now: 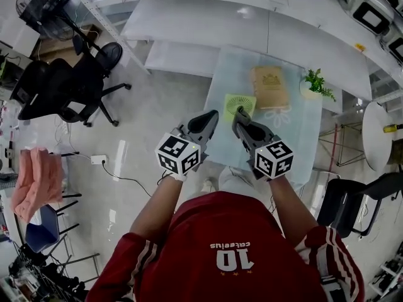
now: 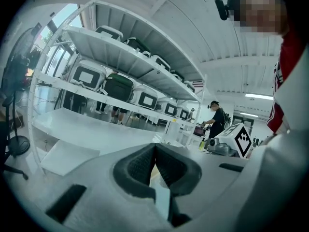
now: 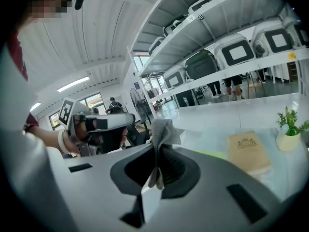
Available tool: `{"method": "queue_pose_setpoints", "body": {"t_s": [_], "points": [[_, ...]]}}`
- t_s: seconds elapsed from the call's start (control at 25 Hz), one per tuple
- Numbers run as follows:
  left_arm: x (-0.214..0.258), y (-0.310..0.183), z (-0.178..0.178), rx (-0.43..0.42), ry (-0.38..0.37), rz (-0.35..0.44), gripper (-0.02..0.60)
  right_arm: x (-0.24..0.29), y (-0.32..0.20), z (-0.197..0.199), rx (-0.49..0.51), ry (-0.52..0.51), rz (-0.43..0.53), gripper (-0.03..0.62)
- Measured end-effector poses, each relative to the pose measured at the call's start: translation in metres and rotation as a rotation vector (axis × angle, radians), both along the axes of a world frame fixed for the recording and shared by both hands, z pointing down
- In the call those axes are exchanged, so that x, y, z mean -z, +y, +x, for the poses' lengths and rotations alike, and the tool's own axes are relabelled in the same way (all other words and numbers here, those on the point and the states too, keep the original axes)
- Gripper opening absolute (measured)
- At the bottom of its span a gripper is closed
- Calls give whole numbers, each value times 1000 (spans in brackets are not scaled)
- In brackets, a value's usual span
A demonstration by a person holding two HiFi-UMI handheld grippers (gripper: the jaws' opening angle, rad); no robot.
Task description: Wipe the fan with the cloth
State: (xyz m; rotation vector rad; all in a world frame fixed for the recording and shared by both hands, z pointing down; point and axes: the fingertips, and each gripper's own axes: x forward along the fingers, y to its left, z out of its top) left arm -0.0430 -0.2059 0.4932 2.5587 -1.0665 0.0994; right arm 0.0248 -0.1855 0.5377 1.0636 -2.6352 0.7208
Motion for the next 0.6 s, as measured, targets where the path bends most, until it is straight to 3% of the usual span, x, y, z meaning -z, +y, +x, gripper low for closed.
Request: {"method": "queue_pose_setpoints", "body": {"t_s": [0.6], "points": [[-41, -32, -5, 73, -11, -88, 0, -70, -41, -17, 79, 65, -87, 12]]}}
